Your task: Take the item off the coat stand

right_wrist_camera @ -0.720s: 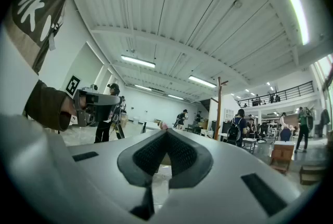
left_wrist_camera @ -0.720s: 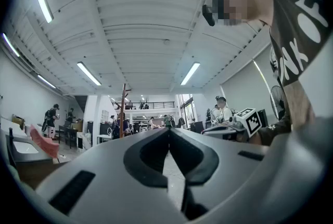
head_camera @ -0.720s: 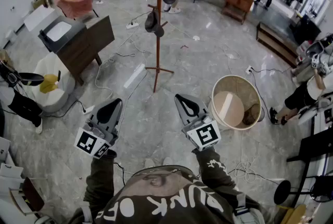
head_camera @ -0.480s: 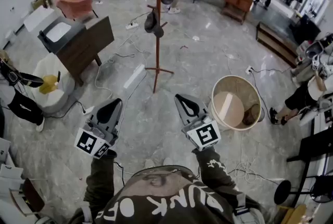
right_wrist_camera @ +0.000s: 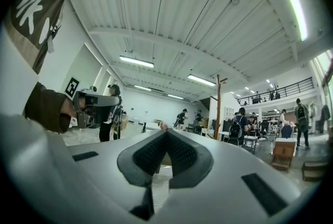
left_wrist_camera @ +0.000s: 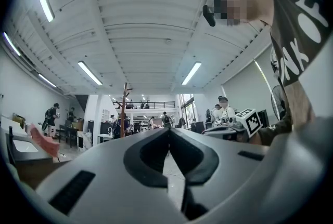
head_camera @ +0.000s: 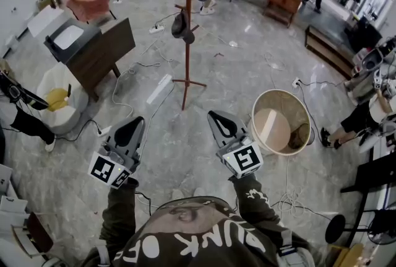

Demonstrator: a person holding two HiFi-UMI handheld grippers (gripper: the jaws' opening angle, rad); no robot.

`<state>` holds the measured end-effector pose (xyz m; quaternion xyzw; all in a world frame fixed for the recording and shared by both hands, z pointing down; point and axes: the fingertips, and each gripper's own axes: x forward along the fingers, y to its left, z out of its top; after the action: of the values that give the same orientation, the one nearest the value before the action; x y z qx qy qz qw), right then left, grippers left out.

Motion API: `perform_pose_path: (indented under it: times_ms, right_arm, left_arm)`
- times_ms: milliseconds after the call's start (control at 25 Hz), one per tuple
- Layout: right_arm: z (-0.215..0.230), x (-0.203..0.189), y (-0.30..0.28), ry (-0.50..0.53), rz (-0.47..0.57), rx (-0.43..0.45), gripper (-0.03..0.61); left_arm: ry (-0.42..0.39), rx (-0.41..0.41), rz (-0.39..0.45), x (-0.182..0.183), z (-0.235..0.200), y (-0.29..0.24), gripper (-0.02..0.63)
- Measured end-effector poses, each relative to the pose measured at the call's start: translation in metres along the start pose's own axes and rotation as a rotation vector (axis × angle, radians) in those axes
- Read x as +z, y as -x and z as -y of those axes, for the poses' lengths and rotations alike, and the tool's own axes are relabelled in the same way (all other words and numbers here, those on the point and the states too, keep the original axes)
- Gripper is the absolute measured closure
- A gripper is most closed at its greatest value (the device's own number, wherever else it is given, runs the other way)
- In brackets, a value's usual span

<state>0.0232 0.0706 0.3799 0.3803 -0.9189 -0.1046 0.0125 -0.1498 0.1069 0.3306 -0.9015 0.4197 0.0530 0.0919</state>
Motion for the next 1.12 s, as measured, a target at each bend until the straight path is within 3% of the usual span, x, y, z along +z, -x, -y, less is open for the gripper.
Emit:
perform_pose_path:
  times_ms: [160,200,240,360,480,560,1120]
  right_arm:
    - [-0.001,-0.001,-0.005,-0.014,0.018,0.024,0.564]
    - [-0.002,-0.001,-0.008,-0.024,0.02,0.043,0.47]
    - [-0.004,-0.002,-0.01,-0.034,0.02,0.065,0.309]
    - [-0.007,-0.007,-0.018,-0.032,0.001,0.101,0.142]
    - [-0.009,-0.012,-0.023,-0.017,-0.019,0.114,0.047]
    - [-0.006,-0.014,-0.026,-0.015,-0.022,0.114,0.023]
    - [0.032,-0.025,-0.021,-0.01,-0.001,0.127,0.018]
  left_arm:
    - [0.004,0.001,-0.002,-0.002,-0.004,-0.003,0.609]
    - [0.005,0.001,-0.003,-0.002,-0.005,-0.004,0.609]
    - [0.005,0.002,-0.003,-0.002,-0.007,-0.005,0.609]
    - [0.007,0.003,-0.002,-0.003,-0.01,-0.007,0.609]
    - [0.009,0.003,-0.006,-0.006,-0.013,-0.01,0.609]
    - [0.01,0.005,-0.008,-0.008,-0.015,-0.013,0.609]
    - [0.0,0.026,-0.023,-0.015,-0.002,-0.047,0.609]
